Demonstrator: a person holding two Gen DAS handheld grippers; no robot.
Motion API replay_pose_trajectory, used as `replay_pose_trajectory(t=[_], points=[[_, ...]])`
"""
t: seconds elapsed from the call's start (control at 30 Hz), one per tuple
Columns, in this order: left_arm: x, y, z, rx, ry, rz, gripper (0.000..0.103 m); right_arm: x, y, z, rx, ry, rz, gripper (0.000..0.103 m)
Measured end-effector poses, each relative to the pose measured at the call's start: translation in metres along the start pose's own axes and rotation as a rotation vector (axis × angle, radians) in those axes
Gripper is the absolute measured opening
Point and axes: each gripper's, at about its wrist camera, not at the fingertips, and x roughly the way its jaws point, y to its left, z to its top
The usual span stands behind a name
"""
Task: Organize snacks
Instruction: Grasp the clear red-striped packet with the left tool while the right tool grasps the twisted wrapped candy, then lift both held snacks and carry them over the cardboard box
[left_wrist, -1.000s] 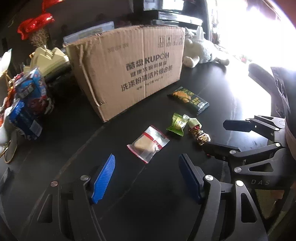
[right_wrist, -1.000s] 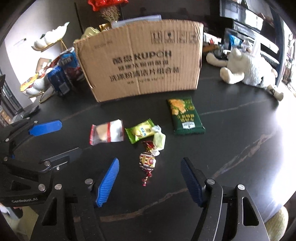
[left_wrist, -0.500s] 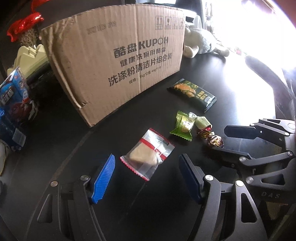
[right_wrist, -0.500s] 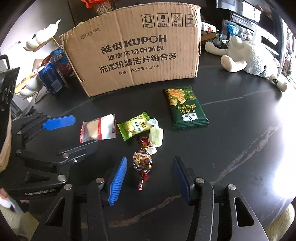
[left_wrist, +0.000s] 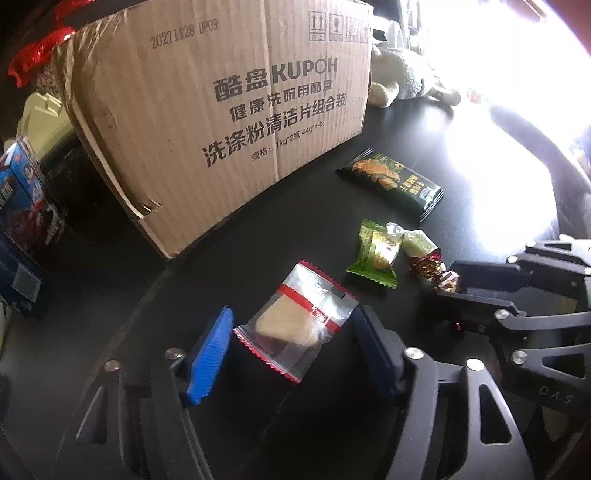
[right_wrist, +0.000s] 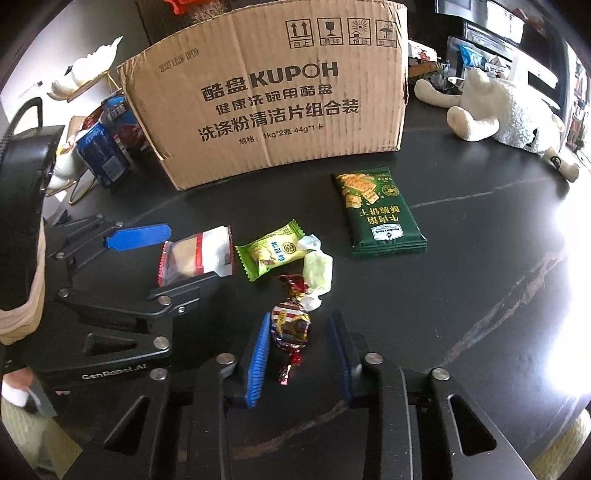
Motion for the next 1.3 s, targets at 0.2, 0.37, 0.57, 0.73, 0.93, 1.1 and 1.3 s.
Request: replay_pose_trajectory(t=[0.2,0.37,0.57,0.73,0.93,1.1,1.3], points=[[-0.005,-0.003,-0.004,-0.006,-0.017,0.019,0.039,-0.001,0.000,-0.002,0.003,-0.009,0.022,0.022],[-0.018,-0.004,-0.008,-0.065,-0.044,0.025,0.037,-0.006,-0.001,-0.004,0.002,-0.023,0.037,0.022],[-0.048,-0.013,-0.008,-0.145,-0.072,0.050,0.037,-0.025,-0.003,-0.004,0.007,-0.070,0.069,0.022],[-0.072,-0.021,-0.008,-0.164,-0.112,0.082,0.037,-0.042,-0.004,-0.004,0.004,-0.099,0.092,0.022],[-0.106,-0.032,-0.005,-0.183,-0.159,0.113,0.037,-0.066,0.000,-0.004,-0.027,-0.150,0.118,0.022],[-0.130,-0.039,0.000,-0.211,-0.201,0.159,0.037,-0.088,-0.001,0.002,-0.048,-0.191,0.146,0.022],[-0.155,-0.040,0.011,-0.261,-0.251,0.170,0.037,-0.113,-0.002,0.019,-0.078,-0.247,0.171,0.022]])
